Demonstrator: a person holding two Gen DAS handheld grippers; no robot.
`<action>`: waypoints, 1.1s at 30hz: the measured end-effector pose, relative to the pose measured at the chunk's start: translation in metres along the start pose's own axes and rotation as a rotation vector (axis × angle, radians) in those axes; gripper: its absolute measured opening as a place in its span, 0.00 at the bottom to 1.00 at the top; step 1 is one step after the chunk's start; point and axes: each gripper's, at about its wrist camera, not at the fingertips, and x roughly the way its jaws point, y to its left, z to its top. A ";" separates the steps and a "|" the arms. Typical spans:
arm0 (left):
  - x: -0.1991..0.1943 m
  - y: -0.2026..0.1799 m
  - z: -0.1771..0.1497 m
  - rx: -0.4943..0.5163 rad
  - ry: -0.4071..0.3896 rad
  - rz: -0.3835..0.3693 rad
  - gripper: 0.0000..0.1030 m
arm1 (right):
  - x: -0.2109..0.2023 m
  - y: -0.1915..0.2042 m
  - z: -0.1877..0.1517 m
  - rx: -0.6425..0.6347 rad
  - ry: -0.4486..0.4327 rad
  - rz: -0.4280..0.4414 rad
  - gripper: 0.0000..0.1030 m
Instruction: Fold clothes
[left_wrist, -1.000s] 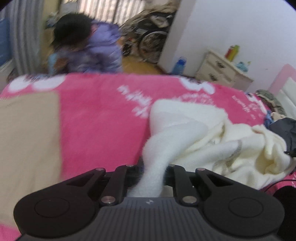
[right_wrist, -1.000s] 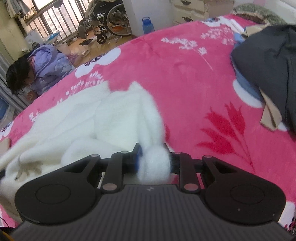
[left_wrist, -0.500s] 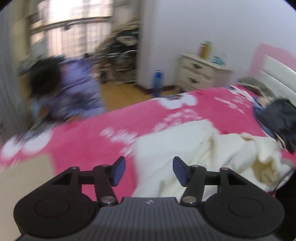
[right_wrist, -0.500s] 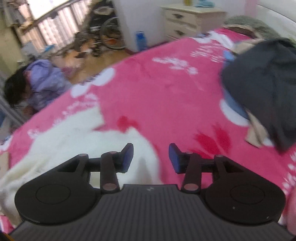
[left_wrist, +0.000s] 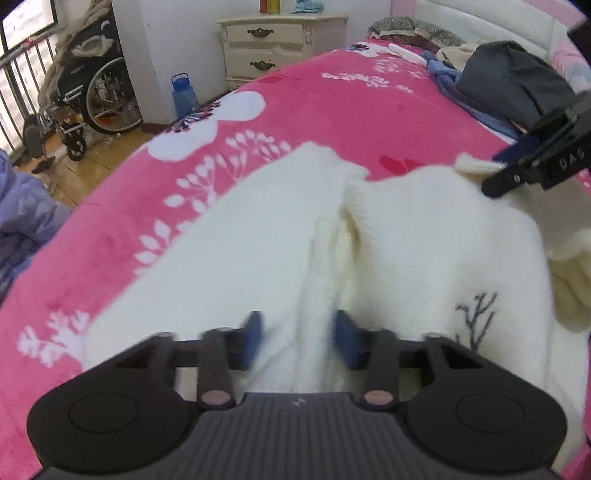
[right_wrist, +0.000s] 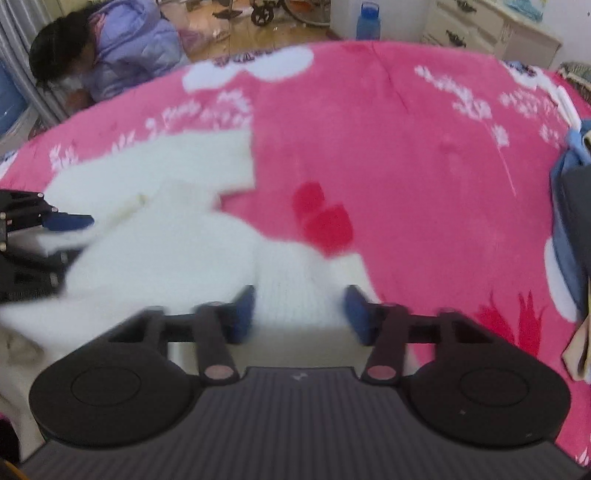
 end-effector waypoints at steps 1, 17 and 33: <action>-0.002 0.001 -0.002 -0.007 -0.014 -0.002 0.21 | 0.000 -0.005 -0.004 -0.001 0.005 -0.023 0.17; -0.045 0.029 -0.009 -0.148 -0.128 0.009 0.18 | -0.037 -0.068 0.001 0.100 -0.208 -0.105 0.52; 0.022 0.050 -0.003 -0.191 -0.097 -0.307 0.48 | 0.095 0.006 0.088 -0.070 0.128 0.315 0.75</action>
